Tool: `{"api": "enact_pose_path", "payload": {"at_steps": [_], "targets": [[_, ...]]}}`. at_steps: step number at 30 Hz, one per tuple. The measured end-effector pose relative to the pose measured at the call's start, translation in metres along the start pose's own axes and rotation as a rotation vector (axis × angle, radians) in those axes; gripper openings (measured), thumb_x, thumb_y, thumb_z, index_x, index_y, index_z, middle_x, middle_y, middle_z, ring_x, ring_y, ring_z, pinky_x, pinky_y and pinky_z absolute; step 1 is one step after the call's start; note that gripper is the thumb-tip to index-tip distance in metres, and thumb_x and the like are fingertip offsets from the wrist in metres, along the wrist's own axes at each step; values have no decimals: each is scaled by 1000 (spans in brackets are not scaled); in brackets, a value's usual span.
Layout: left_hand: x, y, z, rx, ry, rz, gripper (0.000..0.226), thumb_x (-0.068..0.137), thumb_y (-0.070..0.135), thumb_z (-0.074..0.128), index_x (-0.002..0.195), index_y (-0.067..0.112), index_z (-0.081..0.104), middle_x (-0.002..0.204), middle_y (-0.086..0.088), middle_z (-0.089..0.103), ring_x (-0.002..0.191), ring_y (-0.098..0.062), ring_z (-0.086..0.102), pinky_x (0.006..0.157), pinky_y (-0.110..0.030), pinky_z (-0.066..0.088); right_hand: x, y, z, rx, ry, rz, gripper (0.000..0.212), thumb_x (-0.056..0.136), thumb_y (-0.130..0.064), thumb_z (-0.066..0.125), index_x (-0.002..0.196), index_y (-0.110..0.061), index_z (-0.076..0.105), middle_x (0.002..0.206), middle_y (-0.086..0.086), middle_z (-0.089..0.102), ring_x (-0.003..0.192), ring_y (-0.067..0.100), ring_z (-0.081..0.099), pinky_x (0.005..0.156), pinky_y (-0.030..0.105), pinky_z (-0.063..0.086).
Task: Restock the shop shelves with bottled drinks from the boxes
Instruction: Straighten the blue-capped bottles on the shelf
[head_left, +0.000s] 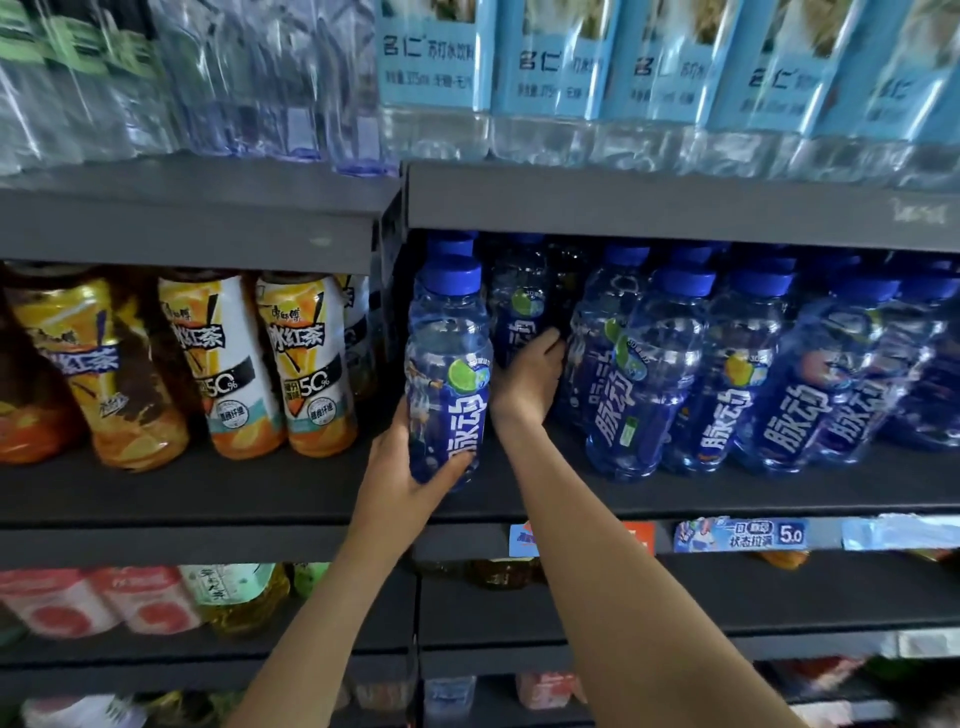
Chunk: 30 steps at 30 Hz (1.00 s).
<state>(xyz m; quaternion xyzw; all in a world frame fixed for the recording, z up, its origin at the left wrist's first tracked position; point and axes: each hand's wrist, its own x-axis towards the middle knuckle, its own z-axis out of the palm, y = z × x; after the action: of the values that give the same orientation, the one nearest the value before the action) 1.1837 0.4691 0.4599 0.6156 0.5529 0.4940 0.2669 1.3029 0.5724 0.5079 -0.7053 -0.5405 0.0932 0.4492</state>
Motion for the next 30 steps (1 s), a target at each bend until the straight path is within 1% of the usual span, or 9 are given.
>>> {"api": "enact_pose_path", "payload": {"at_steps": [5,8,11,15,20,22,24,27,30], "targets": [[0,5,-2,-1,-9,13,78,74,49,69,139,25,32,128,2,51,123,-14,46,100,-33,42,-50,12,-35,77,55,-296,56,84,-11,64,131,-1,36,134,19,37,123,33,38,95,38,41],[-3,8,-2,-19,-19,-3,78,76,42,69,141,24,29,127,3,50,123,-14,46,100,-31,40,-63,21,-74,21,327,-519,53,79,-12,69,124,0,44,127,22,44,116,28,37,95,37,41],[-5,15,-1,-66,-33,-21,78,77,36,68,142,22,27,125,5,51,117,-10,49,95,-26,40,-57,37,-107,-7,547,-387,60,76,-19,69,127,0,43,131,23,40,119,27,33,100,37,36],[-7,21,-1,-57,-38,-28,72,82,25,68,142,21,28,114,14,49,105,-1,48,85,-17,35,-57,58,-112,80,295,-33,80,80,-16,72,142,1,24,142,19,28,129,33,32,105,35,31],[-9,12,1,6,-15,-36,74,80,38,68,141,27,29,126,6,54,118,-14,50,92,-28,40,-57,59,-109,105,219,-20,82,74,-13,77,138,0,28,137,16,31,120,32,38,97,31,35],[-10,12,2,19,-10,-25,74,80,39,68,142,27,28,128,4,54,119,-16,50,92,-27,40,-66,55,-102,119,186,-83,81,74,-15,77,138,-1,29,137,15,31,120,31,38,96,28,33],[-9,14,2,23,1,-8,75,80,39,67,142,26,28,129,4,54,119,-15,51,90,-26,40,-74,46,-91,143,109,-166,82,76,-18,76,139,-2,26,138,13,29,124,27,35,99,25,31],[-9,16,0,16,4,13,75,80,37,68,142,24,28,129,5,54,117,-11,51,87,-23,39,-69,32,-77,172,-81,-198,84,78,-24,75,142,-5,24,140,9,34,131,23,33,105,30,31],[-9,16,-2,-17,-16,-3,74,80,35,69,142,23,30,127,8,54,109,-4,52,85,-19,38,-55,25,-69,211,-169,-122,74,77,-25,75,137,-7,34,130,10,51,121,25,48,98,34,42]]}}
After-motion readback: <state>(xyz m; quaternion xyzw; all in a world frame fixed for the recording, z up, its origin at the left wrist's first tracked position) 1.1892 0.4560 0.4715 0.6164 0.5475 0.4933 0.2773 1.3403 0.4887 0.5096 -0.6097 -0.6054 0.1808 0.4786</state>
